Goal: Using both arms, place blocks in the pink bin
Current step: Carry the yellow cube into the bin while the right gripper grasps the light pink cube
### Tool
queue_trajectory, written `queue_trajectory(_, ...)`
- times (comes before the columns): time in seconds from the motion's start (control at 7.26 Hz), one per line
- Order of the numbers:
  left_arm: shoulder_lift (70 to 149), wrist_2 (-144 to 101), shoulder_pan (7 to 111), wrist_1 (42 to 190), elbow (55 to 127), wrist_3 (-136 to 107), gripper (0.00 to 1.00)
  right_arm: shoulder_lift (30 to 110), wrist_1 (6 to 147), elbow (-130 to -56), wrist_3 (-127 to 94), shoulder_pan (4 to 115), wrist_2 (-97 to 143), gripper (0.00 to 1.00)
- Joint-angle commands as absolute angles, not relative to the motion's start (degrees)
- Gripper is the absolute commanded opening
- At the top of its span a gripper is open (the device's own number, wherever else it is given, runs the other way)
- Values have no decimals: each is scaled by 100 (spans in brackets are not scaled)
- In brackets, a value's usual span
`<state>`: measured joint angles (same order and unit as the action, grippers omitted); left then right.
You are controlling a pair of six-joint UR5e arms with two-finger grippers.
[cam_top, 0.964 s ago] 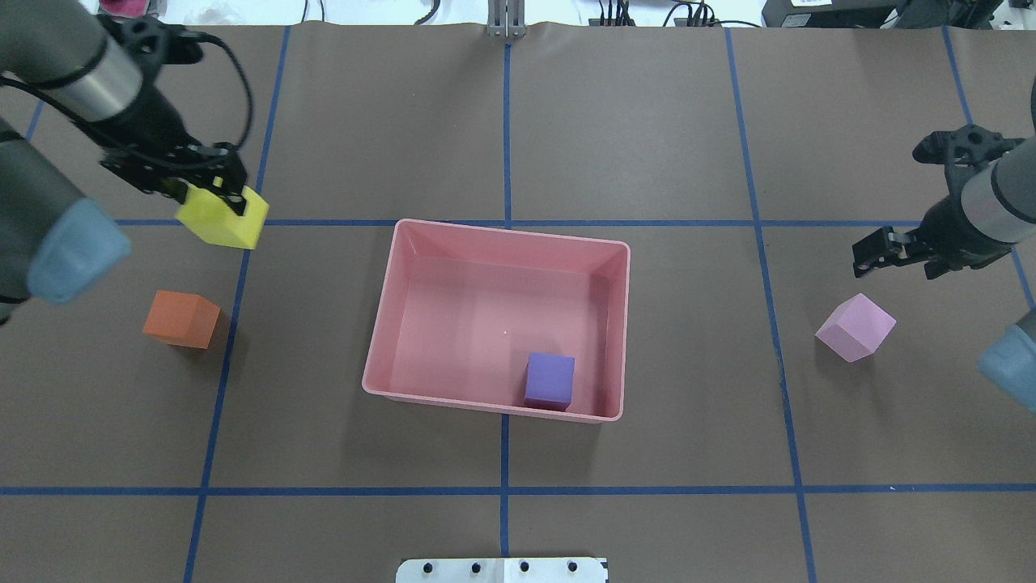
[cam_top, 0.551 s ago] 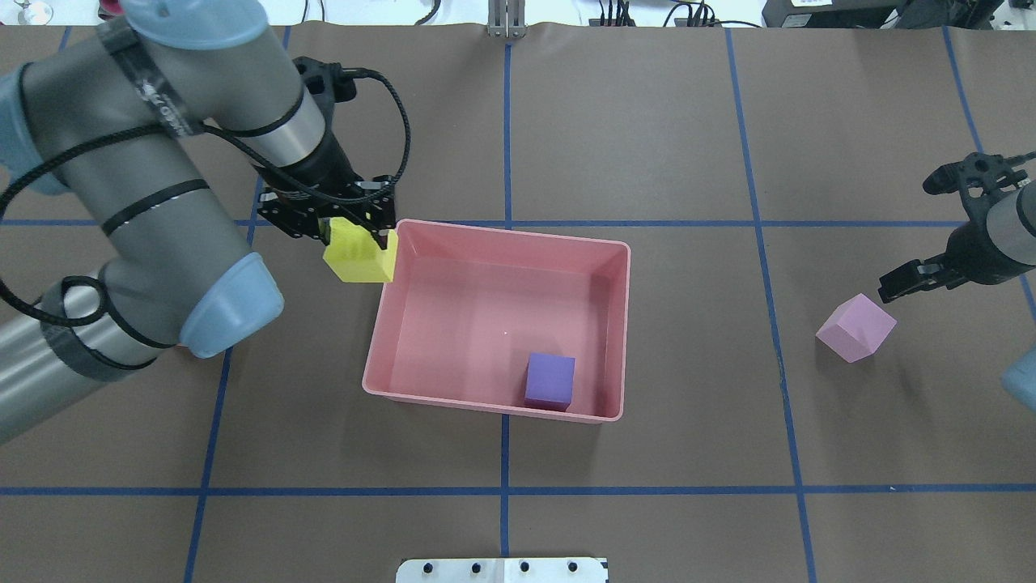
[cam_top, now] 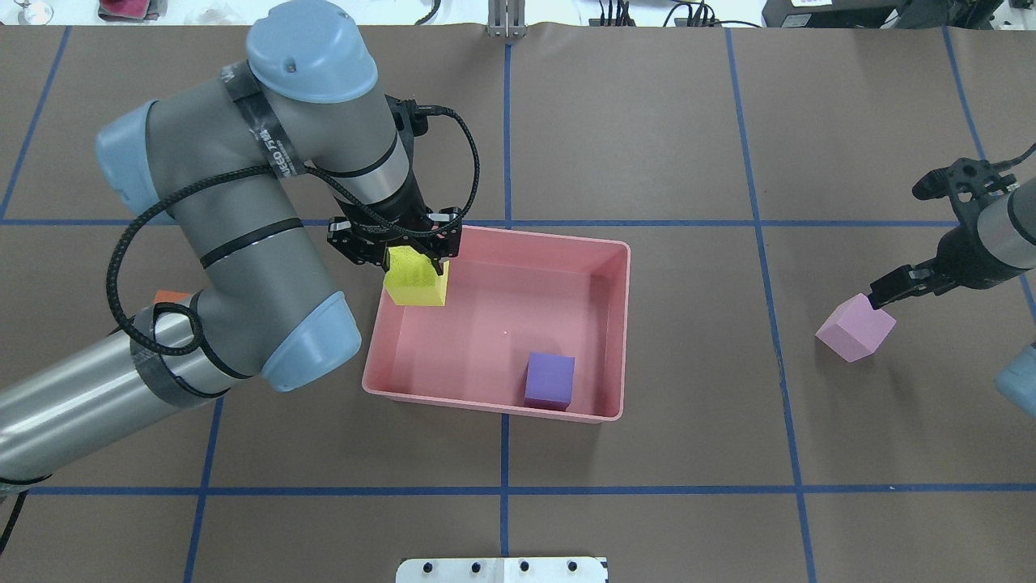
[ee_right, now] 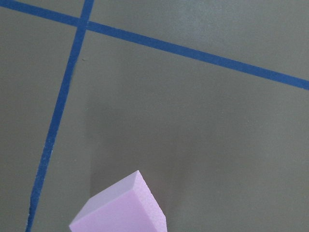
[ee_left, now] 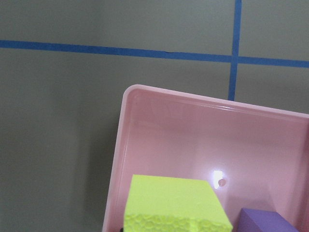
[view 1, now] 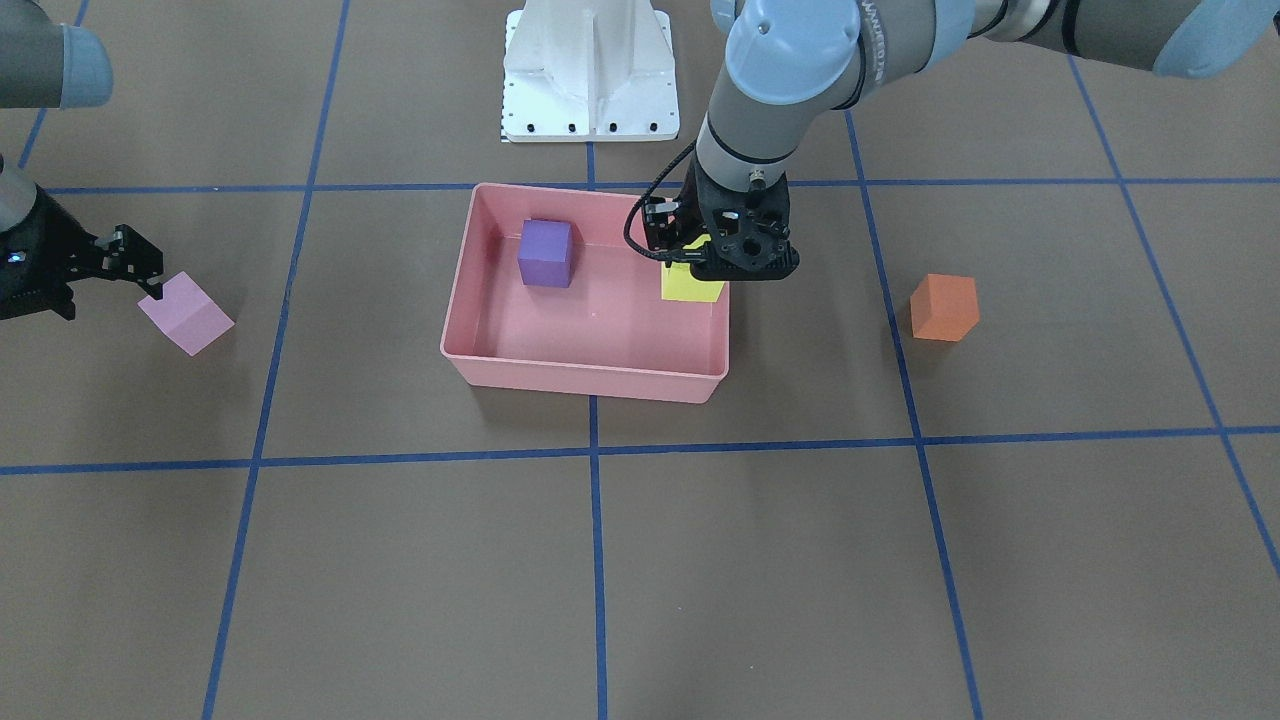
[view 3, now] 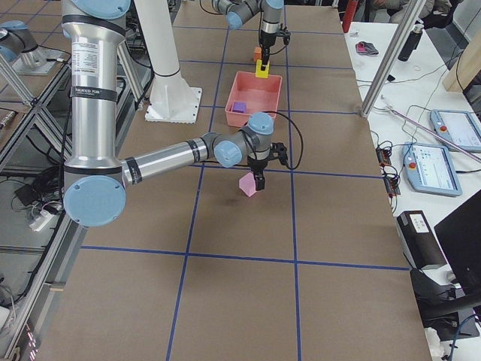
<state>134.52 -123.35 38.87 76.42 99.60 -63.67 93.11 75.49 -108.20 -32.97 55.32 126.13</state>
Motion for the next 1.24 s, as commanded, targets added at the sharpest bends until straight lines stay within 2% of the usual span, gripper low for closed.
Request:
queue_trajectory(0.0, 13526, -12200, 3648, 7655, 9826, -6399, 0, 9186, 7114, -10724, -3428, 5153, 12665, 99)
queue_trajectory(0.28, 13500, -12190, 3534, 7646, 9800, -6407, 0, 9132, 6847, -10714, -3201, 4590, 12351, 99)
queue_trajectory(0.41, 13483, -12190, 3490, 7655, 9739, -6416, 0, 9184, 6942, -10749, -1590, 4945, 12401, 99)
queue_trajectory(1.1, 13482, -12076, 3191, 7726, 9580, -6539, 0, 9342, 7066, -10705, -571, 4765, 12033, 98)
